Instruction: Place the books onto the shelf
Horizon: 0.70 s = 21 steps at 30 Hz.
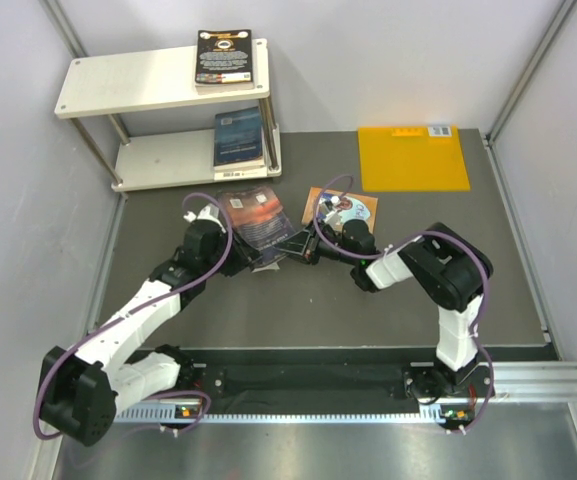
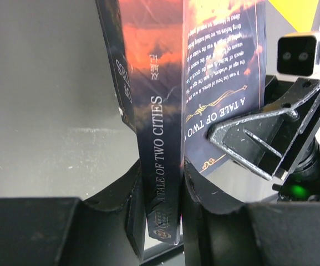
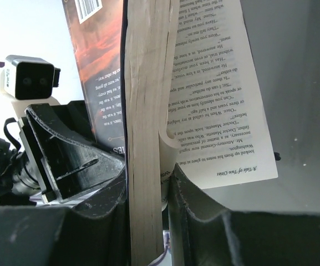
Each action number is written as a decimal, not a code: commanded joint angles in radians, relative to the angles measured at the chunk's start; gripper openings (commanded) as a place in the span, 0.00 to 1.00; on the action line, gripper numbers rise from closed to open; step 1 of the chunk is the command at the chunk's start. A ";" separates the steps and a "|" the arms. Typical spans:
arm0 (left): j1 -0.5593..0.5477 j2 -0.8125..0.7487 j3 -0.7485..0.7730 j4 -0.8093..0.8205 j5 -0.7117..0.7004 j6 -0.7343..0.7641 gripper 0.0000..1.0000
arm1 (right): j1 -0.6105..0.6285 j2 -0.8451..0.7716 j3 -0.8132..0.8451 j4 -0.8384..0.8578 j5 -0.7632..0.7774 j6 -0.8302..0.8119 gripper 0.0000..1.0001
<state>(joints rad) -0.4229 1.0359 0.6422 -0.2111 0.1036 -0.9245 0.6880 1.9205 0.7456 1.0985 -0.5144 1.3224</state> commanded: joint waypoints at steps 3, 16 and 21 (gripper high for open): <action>0.036 -0.011 0.089 0.269 -0.254 0.046 0.00 | 0.126 0.029 0.006 0.239 -0.294 0.046 0.01; 0.036 -0.037 0.152 0.223 -0.176 0.124 0.00 | 0.125 0.000 -0.003 0.129 -0.265 -0.041 0.51; 0.036 -0.103 0.217 0.133 -0.186 0.185 0.00 | 0.102 -0.031 -0.025 0.063 -0.233 -0.094 0.80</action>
<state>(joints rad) -0.3931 1.0294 0.7338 -0.2256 -0.0204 -0.8062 0.7921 1.9614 0.7326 1.1484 -0.6804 1.3071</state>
